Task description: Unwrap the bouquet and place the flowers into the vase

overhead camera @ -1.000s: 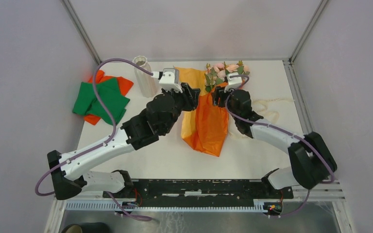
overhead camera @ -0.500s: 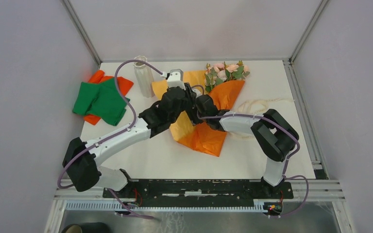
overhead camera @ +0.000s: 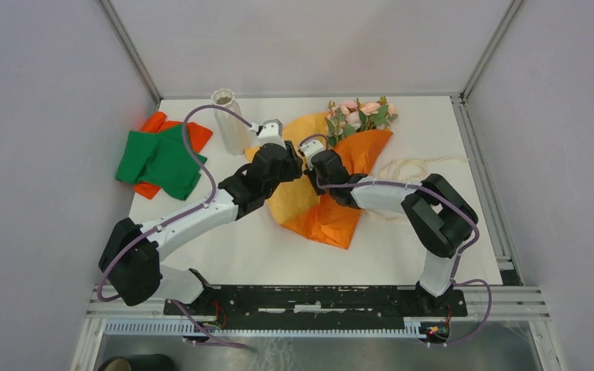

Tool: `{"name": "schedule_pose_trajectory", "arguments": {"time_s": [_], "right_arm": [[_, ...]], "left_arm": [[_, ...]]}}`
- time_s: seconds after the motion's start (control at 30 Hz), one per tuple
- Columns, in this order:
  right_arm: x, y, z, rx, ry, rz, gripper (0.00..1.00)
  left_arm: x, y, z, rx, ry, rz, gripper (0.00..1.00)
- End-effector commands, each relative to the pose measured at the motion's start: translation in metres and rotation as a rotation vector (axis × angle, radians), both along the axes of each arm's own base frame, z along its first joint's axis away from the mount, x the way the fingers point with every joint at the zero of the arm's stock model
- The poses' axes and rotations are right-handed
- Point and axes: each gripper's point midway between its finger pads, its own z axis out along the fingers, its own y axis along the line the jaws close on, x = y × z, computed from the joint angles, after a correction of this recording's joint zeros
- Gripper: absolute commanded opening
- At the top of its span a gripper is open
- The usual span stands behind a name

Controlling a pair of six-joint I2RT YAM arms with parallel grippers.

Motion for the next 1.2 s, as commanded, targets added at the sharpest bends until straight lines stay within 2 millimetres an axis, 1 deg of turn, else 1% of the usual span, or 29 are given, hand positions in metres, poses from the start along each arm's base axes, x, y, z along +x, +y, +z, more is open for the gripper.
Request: {"name": "schedule_pose_trajectory", "arguments": {"time_s": [0.0,0.1,0.17,0.23,0.27,0.33,0.37,0.43,0.5,0.6,0.73,0.8,0.87,0.93,1.0,1.03,1.1,1.13,1.17], "right_arm": [[0.010,-0.010,0.072,0.088,-0.161,-0.069,0.00],[0.002,-0.029,0.100,0.107,-0.223,-0.116,0.00],[-0.006,-0.048,0.120,0.119,-0.264,-0.164,0.00],[-0.017,-0.069,0.126,0.130,-0.289,-0.212,0.00],[-0.022,-0.080,0.126,0.142,-0.296,-0.243,0.00],[-0.036,-0.099,0.118,0.159,-0.296,-0.288,0.00],[-0.045,-0.111,0.110,0.158,-0.291,-0.315,0.00],[-0.061,-0.133,0.100,0.163,-0.298,-0.373,0.00],[-0.077,-0.153,0.094,0.189,-0.313,-0.415,0.00],[-0.096,-0.177,0.083,0.224,-0.330,-0.480,0.00],[-0.113,-0.219,0.075,0.211,-0.388,-0.620,0.00],[-0.119,-0.230,0.073,0.206,-0.399,-0.655,0.00],[-0.124,-0.235,0.068,0.204,-0.392,-0.674,0.02],[-0.130,-0.241,0.056,0.176,-0.367,-0.690,0.05],[-0.133,-0.246,0.050,0.168,-0.357,-0.713,0.17],[-0.133,-0.247,0.051,0.172,-0.359,-0.727,0.22],[-0.133,-0.251,0.056,0.181,-0.371,-0.751,0.29],[-0.132,-0.250,0.062,0.191,-0.384,-0.748,0.37],[-0.132,-0.250,0.066,0.199,-0.395,-0.743,0.39]], "left_arm": [[0.003,-0.011,0.012,-0.059,-0.014,-0.014,0.45],[0.004,-0.014,0.004,-0.051,0.000,-0.023,0.45],[0.004,-0.016,-0.001,-0.047,0.011,-0.029,0.45],[0.005,-0.019,-0.005,-0.044,0.021,-0.034,0.45],[0.008,-0.023,-0.003,-0.057,0.011,-0.038,0.45],[0.013,-0.031,-0.007,-0.058,0.019,-0.051,0.45],[0.016,-0.037,-0.009,-0.057,0.027,-0.065,0.45],[0.023,-0.051,-0.012,-0.062,0.039,-0.092,0.45],[0.028,-0.070,-0.018,-0.074,0.058,-0.147,0.45],[0.032,-0.101,-0.037,-0.098,0.098,-0.233,0.45],[0.033,-0.128,-0.056,-0.117,0.131,-0.287,0.45],[0.033,-0.137,-0.065,-0.125,0.151,-0.311,0.45],[0.033,-0.141,-0.072,-0.122,0.163,-0.317,0.45],[0.034,-0.142,-0.076,-0.115,0.169,-0.316,0.45],[0.035,-0.141,-0.081,-0.108,0.173,-0.311,0.44],[0.035,-0.141,-0.083,-0.103,0.178,-0.312,0.44],[0.034,-0.139,-0.088,-0.093,0.183,-0.308,0.44],[0.035,-0.137,-0.090,-0.085,0.184,-0.302,0.44],[0.035,-0.135,-0.091,-0.080,0.184,-0.298,0.44]]}}
